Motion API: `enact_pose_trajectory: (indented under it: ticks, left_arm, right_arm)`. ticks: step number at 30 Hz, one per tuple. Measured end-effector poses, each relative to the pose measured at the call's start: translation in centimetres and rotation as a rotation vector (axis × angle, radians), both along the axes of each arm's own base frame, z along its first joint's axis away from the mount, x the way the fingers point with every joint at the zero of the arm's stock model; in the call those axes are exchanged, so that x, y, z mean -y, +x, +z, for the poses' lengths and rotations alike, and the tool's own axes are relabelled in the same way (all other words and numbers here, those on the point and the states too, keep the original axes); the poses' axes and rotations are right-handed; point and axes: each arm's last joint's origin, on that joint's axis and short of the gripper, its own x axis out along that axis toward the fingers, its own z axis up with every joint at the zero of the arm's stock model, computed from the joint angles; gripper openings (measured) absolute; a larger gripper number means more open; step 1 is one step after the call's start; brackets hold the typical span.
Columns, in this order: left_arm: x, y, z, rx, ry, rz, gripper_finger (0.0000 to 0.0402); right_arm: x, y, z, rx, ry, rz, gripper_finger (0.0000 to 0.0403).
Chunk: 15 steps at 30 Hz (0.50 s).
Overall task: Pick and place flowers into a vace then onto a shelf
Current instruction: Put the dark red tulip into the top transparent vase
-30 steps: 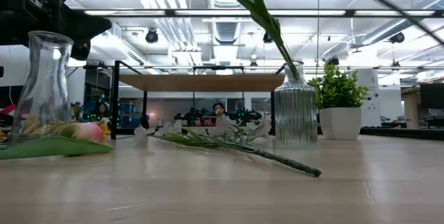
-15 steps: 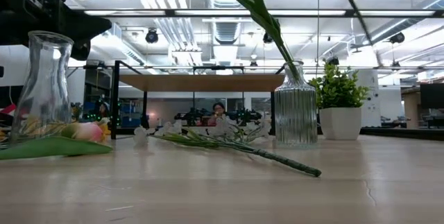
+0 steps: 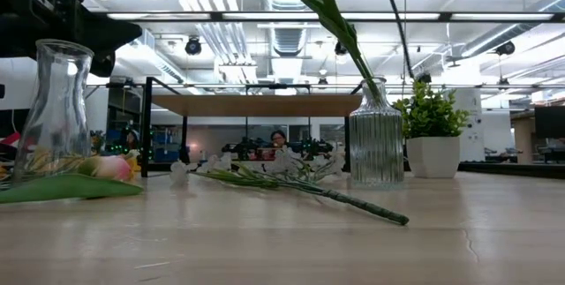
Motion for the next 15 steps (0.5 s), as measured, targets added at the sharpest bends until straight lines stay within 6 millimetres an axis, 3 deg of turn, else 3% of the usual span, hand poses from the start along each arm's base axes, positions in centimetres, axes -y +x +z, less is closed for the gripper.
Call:
enact_pose_trajectory:
  ticks: [7, 15]
  left_arm:
    - [0.0, 0.0, 0.0, 0.0, 0.0, 0.0, 0.0003]
    - [0.0, 0.0, 0.0, 0.0, 0.0, -0.001, 0.0003]
  right_arm:
    - [1.1, 1.0, 1.4, 0.075, 0.034, -0.003, 0.0012]
    - [1.9, 2.3, 0.1, 0.09, 0.086, 0.021, 0.0012]
